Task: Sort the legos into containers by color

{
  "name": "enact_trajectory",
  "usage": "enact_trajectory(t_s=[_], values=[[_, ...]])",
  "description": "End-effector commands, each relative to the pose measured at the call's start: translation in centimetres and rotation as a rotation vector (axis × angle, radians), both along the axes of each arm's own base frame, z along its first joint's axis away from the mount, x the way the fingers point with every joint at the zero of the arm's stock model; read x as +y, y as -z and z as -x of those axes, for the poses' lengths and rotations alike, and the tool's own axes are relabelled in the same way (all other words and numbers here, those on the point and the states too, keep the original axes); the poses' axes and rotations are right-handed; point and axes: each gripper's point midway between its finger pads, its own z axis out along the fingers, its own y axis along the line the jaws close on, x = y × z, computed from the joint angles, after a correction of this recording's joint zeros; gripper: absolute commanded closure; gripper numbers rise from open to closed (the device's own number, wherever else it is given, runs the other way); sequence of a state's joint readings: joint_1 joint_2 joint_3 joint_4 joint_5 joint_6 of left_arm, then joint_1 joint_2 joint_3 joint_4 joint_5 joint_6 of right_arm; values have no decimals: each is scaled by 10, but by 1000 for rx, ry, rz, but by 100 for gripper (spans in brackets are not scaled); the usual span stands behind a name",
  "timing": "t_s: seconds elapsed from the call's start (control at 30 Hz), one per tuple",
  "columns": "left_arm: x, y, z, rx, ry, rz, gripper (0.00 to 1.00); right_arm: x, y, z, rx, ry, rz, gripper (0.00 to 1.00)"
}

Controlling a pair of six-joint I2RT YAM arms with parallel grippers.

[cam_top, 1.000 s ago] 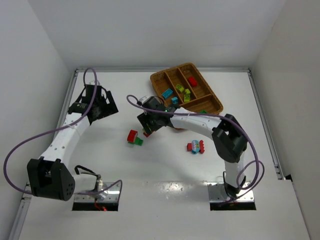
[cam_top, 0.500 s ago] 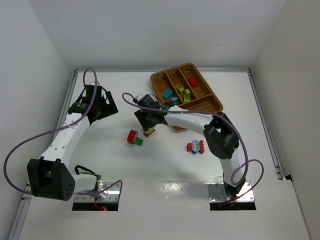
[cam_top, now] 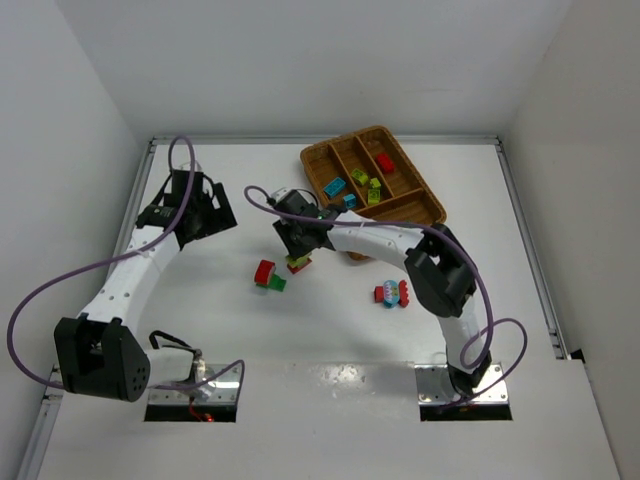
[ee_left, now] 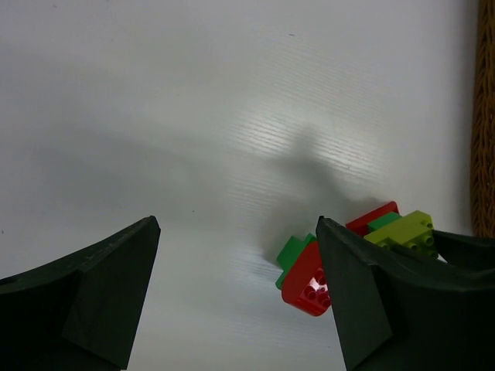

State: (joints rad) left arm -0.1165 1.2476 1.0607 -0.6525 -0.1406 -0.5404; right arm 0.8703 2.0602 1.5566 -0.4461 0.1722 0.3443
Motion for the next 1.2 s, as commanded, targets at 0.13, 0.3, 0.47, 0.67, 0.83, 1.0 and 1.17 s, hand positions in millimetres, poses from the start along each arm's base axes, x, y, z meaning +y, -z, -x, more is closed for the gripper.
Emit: enact_trajectory(t_s=[0.13, 0.3, 0.47, 0.67, 0.83, 1.0, 1.17], values=[[-61, -6, 3, -26, 401, 122, 11, -34, -82, -24, 33, 108, -228, 74], [-136, -35, 28, -129, 775, 258, 8, -56, -110, -6, 232, 41, -458, 74], [-181, -58, 42, -225, 947, 278, 6, -63, -122, 14, 373, -2, -594, 74], [-213, -62, 39, -249, 1001, 174, 3, -64, -129, 18, 414, -24, -639, 74], [-229, -52, 37, -237, 1041, 109, 3, -63, -135, 23, 451, -47, -675, 74], [-241, -53, 35, -255, 1045, 99, 8, -61, -134, 27, 477, -67, -688, 74], [-243, -49, 35, -246, 1043, 87, 17, -58, -135, 31, 507, -90, -704, 74]])
